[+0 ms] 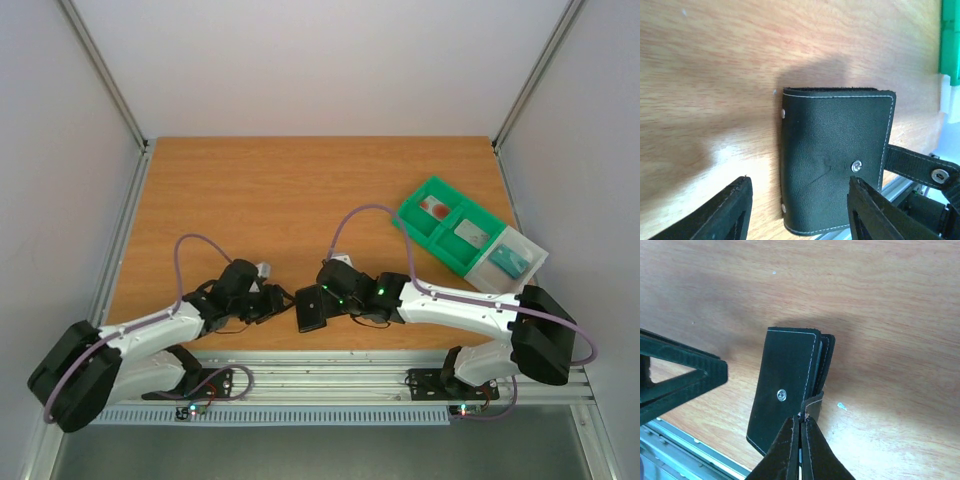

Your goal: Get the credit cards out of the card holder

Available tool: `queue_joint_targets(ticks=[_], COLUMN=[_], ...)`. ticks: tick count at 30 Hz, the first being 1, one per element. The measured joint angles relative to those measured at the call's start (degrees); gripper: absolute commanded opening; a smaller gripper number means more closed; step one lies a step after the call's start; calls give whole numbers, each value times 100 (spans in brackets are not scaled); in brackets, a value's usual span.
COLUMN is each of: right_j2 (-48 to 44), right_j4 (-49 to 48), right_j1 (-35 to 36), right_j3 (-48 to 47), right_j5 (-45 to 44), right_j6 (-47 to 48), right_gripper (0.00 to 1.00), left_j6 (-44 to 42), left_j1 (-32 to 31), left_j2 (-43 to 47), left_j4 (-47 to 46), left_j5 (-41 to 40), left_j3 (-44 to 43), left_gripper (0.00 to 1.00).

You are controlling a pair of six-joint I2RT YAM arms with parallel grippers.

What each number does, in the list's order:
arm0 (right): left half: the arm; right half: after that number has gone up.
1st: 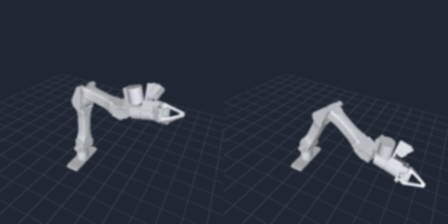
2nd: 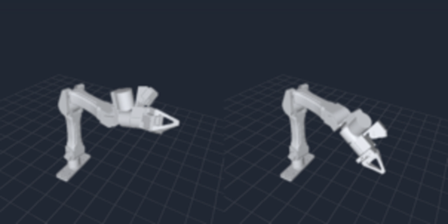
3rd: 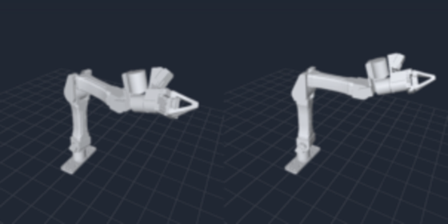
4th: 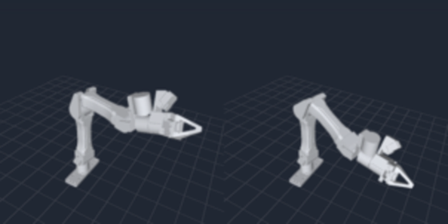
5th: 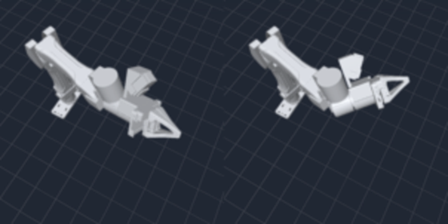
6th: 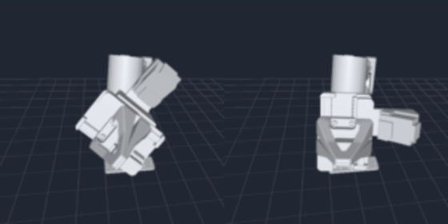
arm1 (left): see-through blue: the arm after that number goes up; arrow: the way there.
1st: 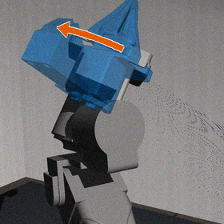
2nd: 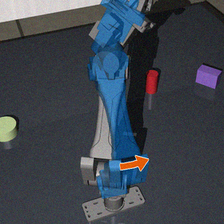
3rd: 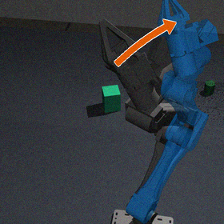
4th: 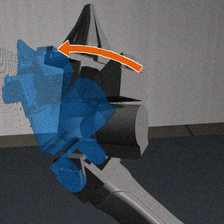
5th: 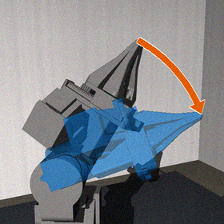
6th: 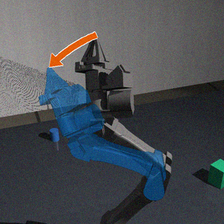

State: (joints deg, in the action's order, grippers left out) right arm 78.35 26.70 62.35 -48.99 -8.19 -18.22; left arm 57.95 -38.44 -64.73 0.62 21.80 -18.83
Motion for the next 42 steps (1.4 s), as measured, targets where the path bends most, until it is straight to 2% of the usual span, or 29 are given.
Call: queue_joint_targets(ticks=[5,9,16,28,29,36,42], right_j2=[-157,-280,-282,254,260,214,57], right_j4=[35,-61,-367,-815,-857,-1086,-1154], right_j1=[0,0,0,-4,-4,-4,-55], right_j3=[2,2,-72,-238,-238,-162,-17], right_j5=[22,210,616,981,1005,1128,1147], right_j6=[-70,-101,-127,-280,-289,-407,-450], right_gripper=[1,1,1,1,1,1,1], left_j6=[-166,-227,-232,-162,-149,-98,-234], left_j1=[0,0,0,0,0,9,11], left_j2=[710,1202,1681,1753,1753,1847,1853], left_j4=[918,1257,1451,1504,1482,1464,1543], left_j5=[-435,-498,-457,-341,-328,-358,-468], left_j3=[-240,-271,-269,186,227,428,367], left_gripper=[63,68,68,69,67,35,12])
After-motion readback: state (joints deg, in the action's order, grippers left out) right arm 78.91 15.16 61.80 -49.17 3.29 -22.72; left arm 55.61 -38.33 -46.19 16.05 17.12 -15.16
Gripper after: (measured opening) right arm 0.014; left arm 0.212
